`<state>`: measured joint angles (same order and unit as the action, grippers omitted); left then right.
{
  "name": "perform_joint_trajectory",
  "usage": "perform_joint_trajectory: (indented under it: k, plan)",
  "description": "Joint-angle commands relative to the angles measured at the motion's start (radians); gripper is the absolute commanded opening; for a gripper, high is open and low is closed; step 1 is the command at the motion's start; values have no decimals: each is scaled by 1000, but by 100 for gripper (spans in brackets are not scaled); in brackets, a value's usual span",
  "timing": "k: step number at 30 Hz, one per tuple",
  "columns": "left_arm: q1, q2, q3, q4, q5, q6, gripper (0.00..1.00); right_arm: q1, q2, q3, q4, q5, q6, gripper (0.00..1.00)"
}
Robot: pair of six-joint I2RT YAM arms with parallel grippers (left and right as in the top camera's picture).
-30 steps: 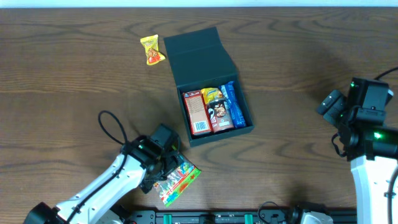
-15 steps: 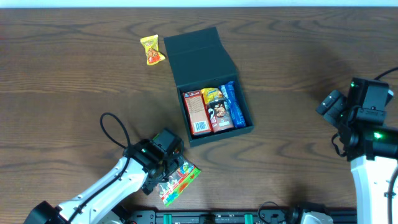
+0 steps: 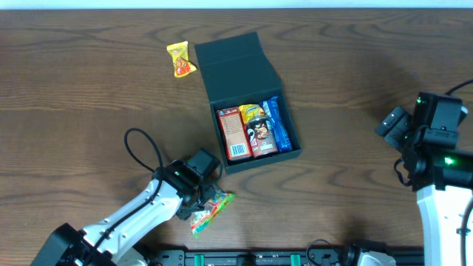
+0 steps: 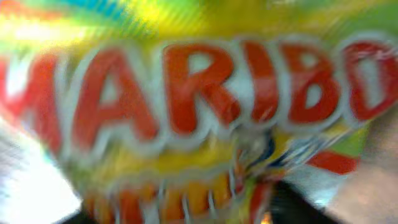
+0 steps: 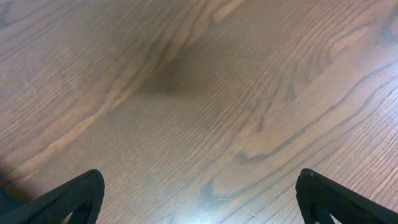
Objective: Pack container
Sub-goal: 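Grasp the Haribo bag with the left gripper and lift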
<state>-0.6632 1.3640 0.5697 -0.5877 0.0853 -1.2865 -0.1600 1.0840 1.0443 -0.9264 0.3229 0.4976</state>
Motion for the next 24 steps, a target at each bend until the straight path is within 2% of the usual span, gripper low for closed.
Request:
perform_joint_trajectory:
  k: [1, 2, 4, 7, 9, 13, 18, 20, 24]
  plan:
    - [0, 41, -31, 13, -42, 35, 36, -11, -1, -2, -1, 17, 18, 99]
    - [0, 41, -31, 12, -47, 37, 36, -11, -1, -2, -1, 17, 18, 99]
    - [0, 41, -30, 14, -57, 50, 23, -11, -1, -2, -1, 17, 18, 99]
    - [0, 41, -28, 13, -61, 85, 16, -11, -1, -2, -1, 17, 18, 99]
    - [0, 41, -12, 11, -60, 153, 14, -11, -1, -2, -1, 17, 18, 99]
    - [0, 40, 87, -76, -105, 320, 13, -11, -1, -2, -1, 17, 18, 99]
    - [3, 40, 298, -223, -150, 637, 15, -11, -1, -2, -1, 17, 18, 99]
    - [3, 40, 379, -279, -180, 663, 12, -11, -1, -2, -1, 17, 18, 99]
    - [3, 40, 520, -338, -223, 673, 13, -11, -1, -2, -1, 17, 18, 99]
